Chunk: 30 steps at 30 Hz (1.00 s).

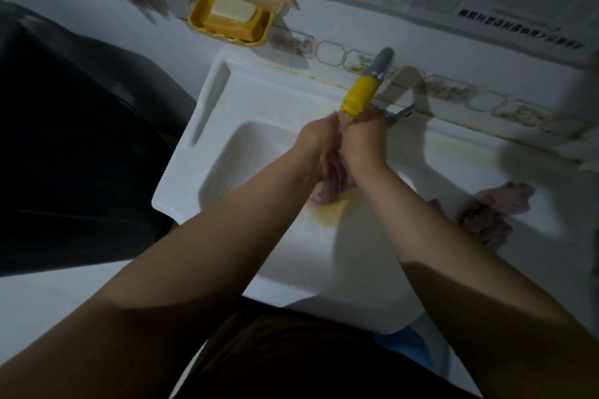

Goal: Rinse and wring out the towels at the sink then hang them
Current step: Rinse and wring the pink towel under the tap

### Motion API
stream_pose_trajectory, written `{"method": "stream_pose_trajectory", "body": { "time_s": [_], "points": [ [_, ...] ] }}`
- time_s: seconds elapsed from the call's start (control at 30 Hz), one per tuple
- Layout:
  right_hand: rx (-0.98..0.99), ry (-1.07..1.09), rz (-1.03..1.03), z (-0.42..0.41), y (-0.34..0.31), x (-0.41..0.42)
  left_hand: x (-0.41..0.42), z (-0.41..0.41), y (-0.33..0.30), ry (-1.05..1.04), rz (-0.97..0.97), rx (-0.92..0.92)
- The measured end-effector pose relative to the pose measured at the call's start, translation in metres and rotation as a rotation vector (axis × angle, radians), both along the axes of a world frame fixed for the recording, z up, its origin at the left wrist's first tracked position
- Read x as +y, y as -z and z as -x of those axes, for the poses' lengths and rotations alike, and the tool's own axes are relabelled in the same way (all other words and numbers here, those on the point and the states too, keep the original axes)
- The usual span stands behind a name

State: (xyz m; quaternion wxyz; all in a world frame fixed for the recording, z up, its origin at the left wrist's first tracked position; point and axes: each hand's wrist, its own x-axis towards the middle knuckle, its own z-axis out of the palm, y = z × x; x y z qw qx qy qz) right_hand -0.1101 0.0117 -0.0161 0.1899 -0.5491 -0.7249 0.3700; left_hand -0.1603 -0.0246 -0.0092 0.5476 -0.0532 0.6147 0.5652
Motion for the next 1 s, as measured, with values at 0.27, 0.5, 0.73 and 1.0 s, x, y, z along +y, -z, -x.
{"method": "stream_pose_trajectory", "body": {
  "time_s": [0.27,0.5,0.73,1.0],
  "points": [
    [-0.126,-0.06,0.156,-0.012,-0.005,0.023,-0.03,0.015,0.026,0.544,0.115,0.306],
    [0.133,-0.114,0.457,-0.019,-0.011,0.035,-0.052,0.056,0.033,1.302,0.132,0.752],
    [-0.066,-0.179,0.669,-0.037,0.052,0.03,-0.066,0.074,0.035,0.804,0.111,0.592],
    [-0.139,-0.041,1.116,-0.035,0.127,-0.03,-0.075,0.056,0.014,1.445,0.586,0.81]
  ]
}}
